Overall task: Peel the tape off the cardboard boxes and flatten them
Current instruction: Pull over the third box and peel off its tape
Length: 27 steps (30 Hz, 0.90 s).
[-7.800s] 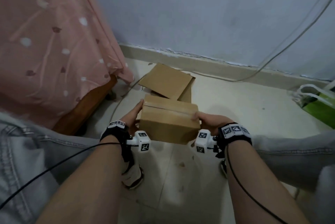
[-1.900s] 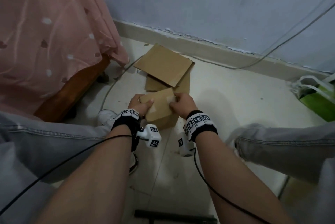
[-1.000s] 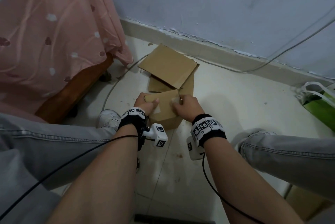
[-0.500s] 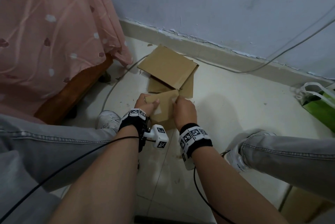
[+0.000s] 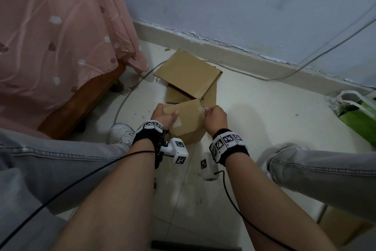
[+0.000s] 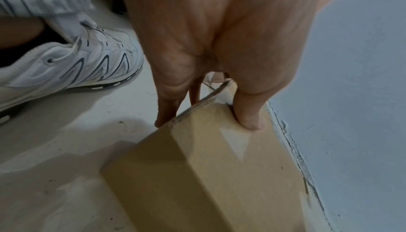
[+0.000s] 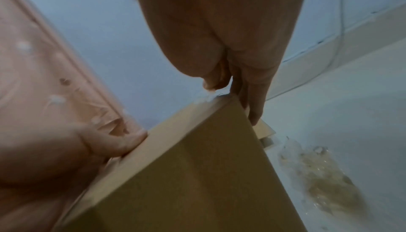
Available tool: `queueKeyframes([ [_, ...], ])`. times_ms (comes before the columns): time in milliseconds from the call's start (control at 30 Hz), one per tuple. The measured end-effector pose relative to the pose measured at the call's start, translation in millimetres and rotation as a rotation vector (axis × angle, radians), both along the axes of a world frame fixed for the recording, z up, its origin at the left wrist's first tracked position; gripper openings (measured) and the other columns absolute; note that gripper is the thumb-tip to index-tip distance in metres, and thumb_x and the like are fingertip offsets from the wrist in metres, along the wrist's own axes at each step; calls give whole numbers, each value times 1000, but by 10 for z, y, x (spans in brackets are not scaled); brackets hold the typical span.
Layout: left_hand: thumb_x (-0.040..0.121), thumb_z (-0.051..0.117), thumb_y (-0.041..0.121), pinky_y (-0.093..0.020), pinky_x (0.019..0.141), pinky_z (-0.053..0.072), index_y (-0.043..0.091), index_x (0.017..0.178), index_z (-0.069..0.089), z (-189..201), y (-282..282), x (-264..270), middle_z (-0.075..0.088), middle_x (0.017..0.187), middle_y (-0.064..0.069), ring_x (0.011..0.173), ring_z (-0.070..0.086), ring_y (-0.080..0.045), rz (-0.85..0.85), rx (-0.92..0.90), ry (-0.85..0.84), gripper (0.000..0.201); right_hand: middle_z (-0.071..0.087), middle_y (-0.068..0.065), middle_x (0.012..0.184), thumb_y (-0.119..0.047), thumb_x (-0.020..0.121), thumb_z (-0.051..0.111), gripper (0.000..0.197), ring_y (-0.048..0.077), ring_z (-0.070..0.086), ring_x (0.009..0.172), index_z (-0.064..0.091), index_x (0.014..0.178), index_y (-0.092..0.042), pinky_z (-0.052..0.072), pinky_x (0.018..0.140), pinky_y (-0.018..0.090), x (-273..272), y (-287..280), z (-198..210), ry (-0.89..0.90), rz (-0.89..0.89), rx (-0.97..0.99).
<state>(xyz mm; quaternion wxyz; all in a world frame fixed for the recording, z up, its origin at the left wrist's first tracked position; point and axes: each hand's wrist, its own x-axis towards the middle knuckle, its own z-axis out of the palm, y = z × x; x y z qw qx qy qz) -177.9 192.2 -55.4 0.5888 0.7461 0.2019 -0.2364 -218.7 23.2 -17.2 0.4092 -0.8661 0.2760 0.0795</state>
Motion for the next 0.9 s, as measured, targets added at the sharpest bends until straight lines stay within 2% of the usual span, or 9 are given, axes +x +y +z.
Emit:
queueKeyframes([
  [67, 80, 73, 36, -54, 88, 54, 27, 106, 53, -10, 1, 6, 64, 108, -5, 98, 63, -31, -3, -4, 3, 34, 67, 18, 106, -28, 106, 33, 44, 33, 61, 104, 66, 103, 1, 43, 82, 32, -32, -52, 3, -51, -32, 32],
  [133, 80, 73, 36, -54, 89, 53, 26, 107, 54, -18, -2, 7, 64, 108, -6, 99, 62, -32, 0, 1, 1, 34, 68, 13, 101, -40, 105, 36, 45, 32, 61, 99, 64, 99, -6, 44, 79, 31, -43, -108, -16, -98, -24, 48],
  [200, 81, 74, 35, -53, 89, 53, 27, 106, 54, -11, -3, 2, 64, 108, -6, 99, 62, -31, 10, -1, -1, 33, 64, 5, 98, -49, 92, 62, 36, 24, 61, 93, 59, 98, -14, 48, 75, 33, -62, -80, 19, -90, 52, 68],
  [300, 83, 73, 33, -53, 89, 54, 25, 106, 53, 1, -16, -10, 63, 107, -6, 98, 62, -31, 25, -5, -1, 32, 58, 1, 101, -35, 73, 85, 50, 20, 58, 93, 53, 105, -13, 52, 83, 38, -72, 10, -15, -75, 113, 24],
  [467, 82, 73, 33, -53, 89, 53, 25, 108, 53, 21, -22, -27, 64, 108, -7, 99, 62, -31, 19, -9, -10, 34, 68, 13, 100, -21, 94, 64, 13, 31, 63, 95, 63, 94, -8, 52, 81, 38, -64, 65, -26, -151, -10, -78],
  [567, 81, 73, 35, -53, 89, 53, 27, 107, 54, 29, -5, -29, 64, 108, -7, 100, 62, -31, 8, -8, -8, 33, 67, 15, 101, -19, 99, 56, 16, 31, 62, 95, 63, 96, -5, 49, 77, 34, -49, 45, -4, -126, 7, -131],
  [633, 81, 73, 36, -53, 89, 53, 30, 102, 54, 40, 13, -28, 64, 108, -6, 99, 63, -31, -1, -24, 8, 29, 65, 14, 99, -16, 98, 56, 13, 30, 62, 94, 61, 93, -4, 52, 81, 37, -41, -16, -20, -123, -90, -63],
  [733, 79, 73, 37, -53, 88, 54, 35, 97, 54, 53, 39, -24, 65, 108, -5, 99, 63, -31, -12, -28, 23, 26, 67, 11, 95, -17, 95, 61, 17, 27, 64, 88, 63, 87, -3, 52, 79, 33, -16, -120, -61, -133, -241, 74],
  [900, 79, 74, 33, -52, 86, 56, 41, 89, 58, 86, 76, -42, 64, 112, -9, 99, 64, -33, 14, -31, 1, 21, 68, 15, 92, -22, 95, 59, 23, 33, 69, 86, 55, 74, -13, 58, 83, 50, 40, -186, -130, -59, -224, 206],
])
